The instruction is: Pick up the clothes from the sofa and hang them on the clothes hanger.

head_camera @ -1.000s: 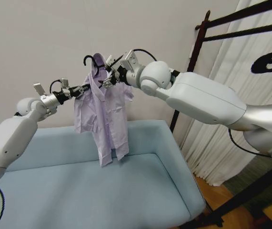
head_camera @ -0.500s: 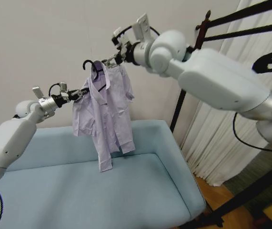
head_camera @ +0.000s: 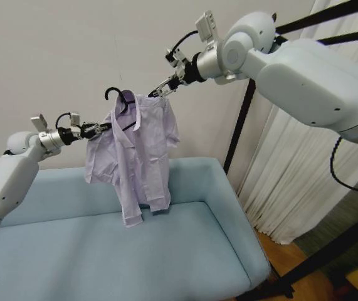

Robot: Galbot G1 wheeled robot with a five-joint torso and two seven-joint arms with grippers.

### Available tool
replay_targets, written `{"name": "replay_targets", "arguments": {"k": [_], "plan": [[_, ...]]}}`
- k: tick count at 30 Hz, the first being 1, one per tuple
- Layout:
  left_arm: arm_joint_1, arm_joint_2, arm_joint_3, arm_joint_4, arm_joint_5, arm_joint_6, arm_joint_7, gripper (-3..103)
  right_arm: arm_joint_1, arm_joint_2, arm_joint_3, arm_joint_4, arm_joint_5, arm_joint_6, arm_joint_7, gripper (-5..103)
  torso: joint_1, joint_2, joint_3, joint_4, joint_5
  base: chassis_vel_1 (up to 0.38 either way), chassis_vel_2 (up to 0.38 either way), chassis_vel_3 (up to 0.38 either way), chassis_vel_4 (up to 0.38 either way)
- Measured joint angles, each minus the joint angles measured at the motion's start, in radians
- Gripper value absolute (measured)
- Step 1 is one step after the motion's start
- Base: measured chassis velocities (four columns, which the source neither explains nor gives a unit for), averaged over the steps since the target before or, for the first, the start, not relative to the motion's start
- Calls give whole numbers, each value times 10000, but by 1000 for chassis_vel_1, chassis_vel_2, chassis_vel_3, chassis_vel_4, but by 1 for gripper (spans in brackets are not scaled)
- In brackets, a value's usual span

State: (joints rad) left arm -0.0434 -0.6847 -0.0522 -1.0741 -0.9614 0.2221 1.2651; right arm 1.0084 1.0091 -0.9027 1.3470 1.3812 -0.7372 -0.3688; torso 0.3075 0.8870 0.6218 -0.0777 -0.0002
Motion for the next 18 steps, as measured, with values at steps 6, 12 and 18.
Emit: {"name": "replay_targets", "arguments": {"k": [6, 12, 18], "plan": [[-128, 47, -56, -232, 78, 29, 570, 2, 718, 226, -1144, 235, 370, 20, -195, 102, 0, 0, 0, -2, 2, 0, 0, 0, 0], [-112, 168, -102, -510, 84, 44, 743, 2, 1303, 402, -1830, 160, 535, 39, -326, 93, 0, 0, 0, -1, 2, 0, 0, 0, 0], [-53, 267, -159, -727, 84, 44, 854, 2, 1698, 282, -2467, 462, 742, 51, -476, 71, 0, 0, -1, -3, 3, 0, 0, 0, 0]]}}
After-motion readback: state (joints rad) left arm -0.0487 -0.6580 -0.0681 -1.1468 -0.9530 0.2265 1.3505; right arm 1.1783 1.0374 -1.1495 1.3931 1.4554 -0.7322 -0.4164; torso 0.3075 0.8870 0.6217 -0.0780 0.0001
